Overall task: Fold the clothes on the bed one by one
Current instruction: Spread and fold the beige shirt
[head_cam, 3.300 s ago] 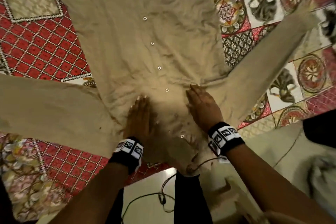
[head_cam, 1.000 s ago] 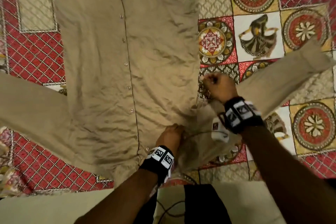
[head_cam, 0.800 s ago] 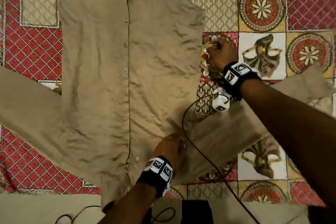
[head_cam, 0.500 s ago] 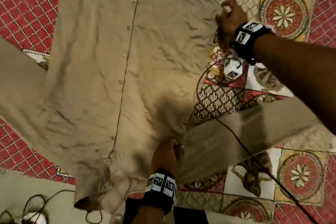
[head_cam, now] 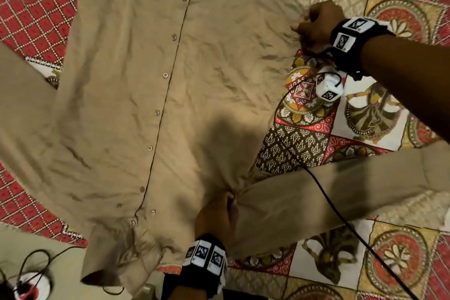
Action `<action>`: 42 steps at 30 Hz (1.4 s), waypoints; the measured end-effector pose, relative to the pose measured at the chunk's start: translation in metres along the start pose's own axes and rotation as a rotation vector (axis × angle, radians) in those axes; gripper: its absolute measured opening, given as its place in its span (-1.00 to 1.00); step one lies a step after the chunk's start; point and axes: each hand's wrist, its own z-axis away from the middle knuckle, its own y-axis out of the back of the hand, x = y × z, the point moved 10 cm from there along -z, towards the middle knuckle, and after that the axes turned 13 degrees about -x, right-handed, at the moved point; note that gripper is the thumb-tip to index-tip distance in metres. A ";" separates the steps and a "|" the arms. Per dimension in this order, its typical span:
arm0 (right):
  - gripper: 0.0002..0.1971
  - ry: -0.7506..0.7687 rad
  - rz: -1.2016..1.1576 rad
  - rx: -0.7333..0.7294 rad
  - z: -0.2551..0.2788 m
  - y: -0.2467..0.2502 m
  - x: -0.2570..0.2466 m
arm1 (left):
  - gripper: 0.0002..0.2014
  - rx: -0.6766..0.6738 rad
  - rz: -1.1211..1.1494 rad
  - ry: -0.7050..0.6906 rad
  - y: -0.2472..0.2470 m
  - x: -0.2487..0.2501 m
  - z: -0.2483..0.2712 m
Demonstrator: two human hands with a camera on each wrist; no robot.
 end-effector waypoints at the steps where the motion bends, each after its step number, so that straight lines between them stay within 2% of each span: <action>1: -0.82 0.001 -0.056 0.024 -0.001 0.006 0.005 | -0.76 -0.033 -0.005 0.000 -0.001 -0.002 -0.001; 3: -0.85 -0.010 -0.172 0.125 -0.002 0.023 0.015 | -0.73 -0.105 -0.056 0.007 -0.003 -0.006 -0.003; 6: -0.66 -0.031 -0.154 0.182 0.002 0.036 0.021 | -0.72 -0.146 -0.092 -0.014 -0.001 -0.005 -0.008; 8: -0.66 -0.038 -0.091 0.186 0.004 0.034 0.019 | -0.75 -0.157 -0.107 -0.035 -0.004 -0.003 -0.015; 10: -0.83 -0.026 0.056 0.212 0.019 0.031 0.003 | -0.76 -0.107 -0.140 -0.068 -0.002 0.001 -0.016; 11: -0.78 -0.003 0.167 0.248 0.028 0.031 -0.009 | -0.76 -0.058 -0.175 -0.105 -0.001 0.003 -0.014; 12: -0.68 0.064 0.273 0.305 0.039 0.031 -0.025 | -0.76 0.008 -0.207 -0.160 0.001 0.006 -0.008; 14: -0.60 0.324 0.455 0.384 0.077 0.014 -0.074 | -0.74 0.135 -0.240 -0.250 0.004 0.006 0.009; 15: -0.62 0.504 0.526 0.329 0.100 -0.013 -0.101 | -0.71 0.196 -0.248 -0.245 0.007 0.001 0.017; 18: -0.65 1.022 0.693 0.004 0.189 -0.139 -0.145 | -0.54 0.323 -0.259 -0.135 0.017 -0.026 0.039; 19: -0.63 1.156 0.742 -0.089 0.221 -0.184 -0.144 | -0.47 0.320 -0.250 -0.104 0.017 -0.035 0.042; 21: -0.45 1.282 0.825 -0.262 0.265 -0.260 -0.126 | -0.36 0.259 -0.223 -0.077 0.008 -0.051 0.044; 23: -0.36 1.296 0.889 -0.362 0.278 -0.304 -0.108 | -0.25 0.192 -0.228 -0.050 -0.004 -0.064 0.040; 26: -0.34 1.230 0.870 -0.361 0.258 -0.296 -0.106 | -0.05 0.124 -0.279 0.010 -0.015 -0.074 0.034; 29: -0.15 1.032 0.892 -0.278 0.206 -0.242 -0.091 | 0.04 0.128 -0.295 0.041 -0.015 -0.075 0.036; 33: -0.10 0.768 0.818 -0.172 0.140 -0.152 -0.050 | 0.19 0.150 -0.256 0.033 -0.008 -0.065 0.040; 36: -0.10 0.640 0.769 -0.116 0.125 -0.118 -0.045 | 0.09 0.184 -0.257 0.018 0.018 -0.042 0.032; 37: -0.10 0.643 0.762 -0.106 0.127 -0.119 -0.054 | 0.01 0.206 -0.256 -0.030 0.031 -0.032 0.021; 39: -0.16 0.756 0.789 -0.127 0.141 -0.145 -0.085 | -0.09 0.227 -0.245 -0.125 0.060 -0.011 -0.015; 42: -0.34 1.038 0.835 -0.206 0.172 -0.222 -0.133 | -0.02 0.218 -0.339 -0.127 0.095 0.013 -0.080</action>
